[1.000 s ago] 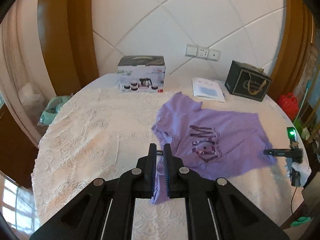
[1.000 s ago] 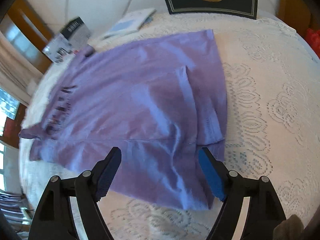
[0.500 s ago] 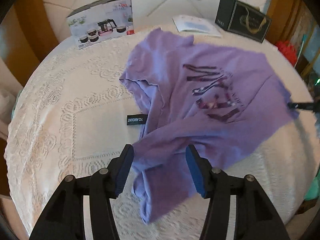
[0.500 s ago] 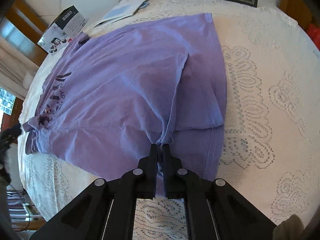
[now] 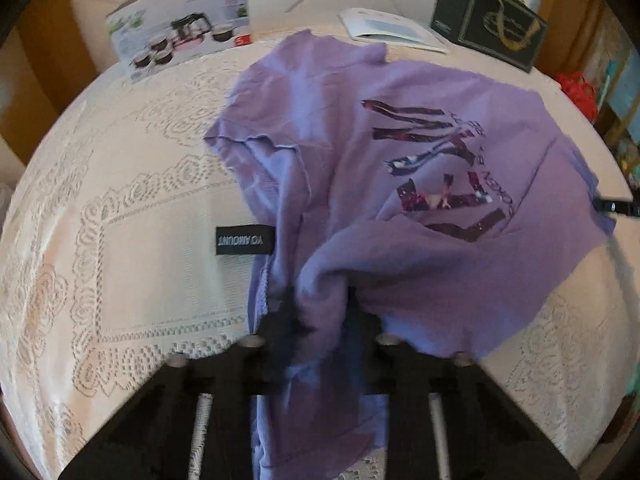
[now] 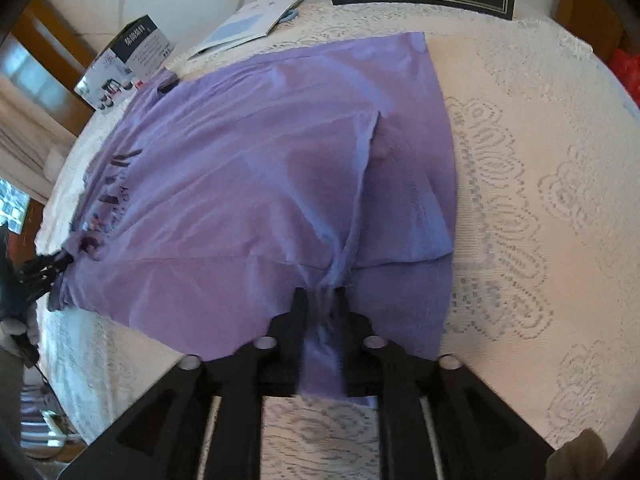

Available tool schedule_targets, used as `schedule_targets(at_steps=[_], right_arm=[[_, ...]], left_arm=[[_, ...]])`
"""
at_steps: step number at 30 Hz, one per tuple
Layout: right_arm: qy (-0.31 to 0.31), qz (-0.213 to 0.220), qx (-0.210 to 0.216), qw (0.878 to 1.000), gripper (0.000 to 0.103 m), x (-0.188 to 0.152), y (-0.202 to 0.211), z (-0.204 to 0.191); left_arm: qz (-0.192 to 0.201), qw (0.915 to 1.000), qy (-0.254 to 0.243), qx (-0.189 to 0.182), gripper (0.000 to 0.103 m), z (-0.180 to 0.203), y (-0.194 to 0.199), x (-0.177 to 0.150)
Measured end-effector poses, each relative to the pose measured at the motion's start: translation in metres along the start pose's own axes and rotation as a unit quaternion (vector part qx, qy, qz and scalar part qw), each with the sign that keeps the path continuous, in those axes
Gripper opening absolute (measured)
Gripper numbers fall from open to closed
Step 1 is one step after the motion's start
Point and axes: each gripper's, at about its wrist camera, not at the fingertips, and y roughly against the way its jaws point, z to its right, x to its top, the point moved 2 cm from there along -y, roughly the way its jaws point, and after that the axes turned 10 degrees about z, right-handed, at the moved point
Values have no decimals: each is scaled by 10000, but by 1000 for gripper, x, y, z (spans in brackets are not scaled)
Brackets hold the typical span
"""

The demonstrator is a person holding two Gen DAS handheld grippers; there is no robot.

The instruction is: Fold clothes

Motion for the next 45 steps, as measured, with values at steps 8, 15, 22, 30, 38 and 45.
schedule_targets(at_steps=[8, 15, 22, 30, 38, 45], right_arm=[[91, 66, -668, 9977, 5, -5, 4, -7], [28, 878, -366, 9955, 4, -13, 73, -29], [-83, 1995, -66, 9798, 4, -26, 192, -45], [44, 2297, -37, 9732, 4, -13, 218, -57], [-130, 1745, -111, 9845, 4, 27, 147, -22], [-318, 1292, -368, 9904, 5, 108, 61, 14]], left_arm=[[566, 9982, -2, 192, 8, 23, 56, 4], [1438, 9894, -101, 151, 7, 44, 149, 20], [1984, 9795, -222, 250, 7, 42, 216, 37], [1963, 9796, -417, 126, 8, 40, 208, 67], [1288, 9893, -679, -34, 8, 23, 106, 138], [691, 9937, -875, -86, 13, 21, -25, 226]])
